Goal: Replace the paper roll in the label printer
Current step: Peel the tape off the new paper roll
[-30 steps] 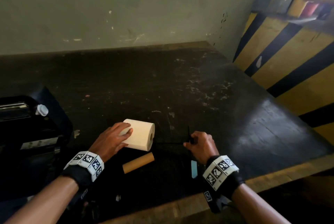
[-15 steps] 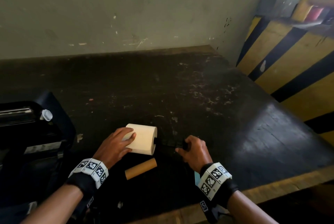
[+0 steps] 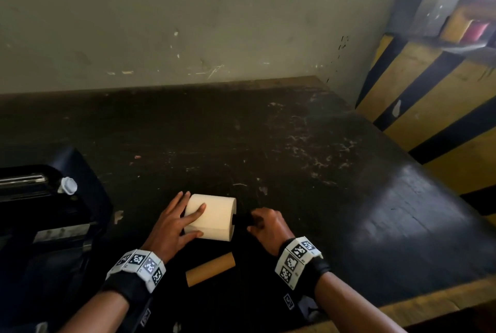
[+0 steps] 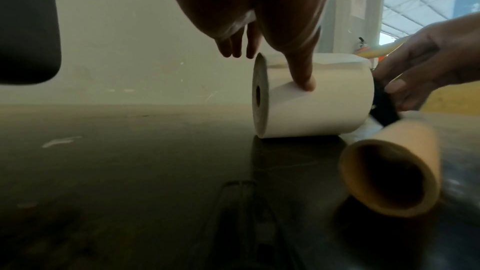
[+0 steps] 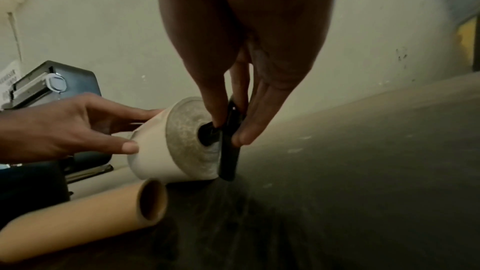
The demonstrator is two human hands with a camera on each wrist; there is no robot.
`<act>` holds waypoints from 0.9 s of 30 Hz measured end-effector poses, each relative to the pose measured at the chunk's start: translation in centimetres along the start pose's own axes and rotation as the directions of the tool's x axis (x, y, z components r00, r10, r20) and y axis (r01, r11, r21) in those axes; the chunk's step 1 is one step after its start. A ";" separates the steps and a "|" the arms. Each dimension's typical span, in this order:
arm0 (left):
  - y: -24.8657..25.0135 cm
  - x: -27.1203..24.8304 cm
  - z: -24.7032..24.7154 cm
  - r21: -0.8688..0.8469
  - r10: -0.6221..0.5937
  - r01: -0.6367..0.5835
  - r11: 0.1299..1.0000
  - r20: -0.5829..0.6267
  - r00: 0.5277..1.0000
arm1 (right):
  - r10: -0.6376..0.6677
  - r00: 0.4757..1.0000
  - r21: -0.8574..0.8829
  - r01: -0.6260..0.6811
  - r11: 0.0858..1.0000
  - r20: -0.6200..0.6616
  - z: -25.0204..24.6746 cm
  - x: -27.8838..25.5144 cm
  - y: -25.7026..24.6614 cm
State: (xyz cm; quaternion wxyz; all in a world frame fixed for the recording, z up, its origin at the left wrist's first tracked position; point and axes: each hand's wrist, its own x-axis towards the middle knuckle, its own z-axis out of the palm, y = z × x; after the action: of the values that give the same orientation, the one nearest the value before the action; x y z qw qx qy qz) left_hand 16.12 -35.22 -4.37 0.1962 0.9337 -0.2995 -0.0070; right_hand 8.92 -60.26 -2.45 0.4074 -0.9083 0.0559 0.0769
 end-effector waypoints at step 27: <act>2.0 -3.3 -0.1 -0.188 -0.190 0.202 0.961 0.080 0.978 | -0.139 0.988 0.014 0.140 0.990 -0.066 1.4 3.5 -2.0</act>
State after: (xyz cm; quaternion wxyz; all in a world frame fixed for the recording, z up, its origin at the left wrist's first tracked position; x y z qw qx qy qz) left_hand 12.34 -34.84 -3.83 0.2759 0.9343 -0.2093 -0.0846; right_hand 12.58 -58.00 -2.56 0.4183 -0.9081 0.0060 0.0183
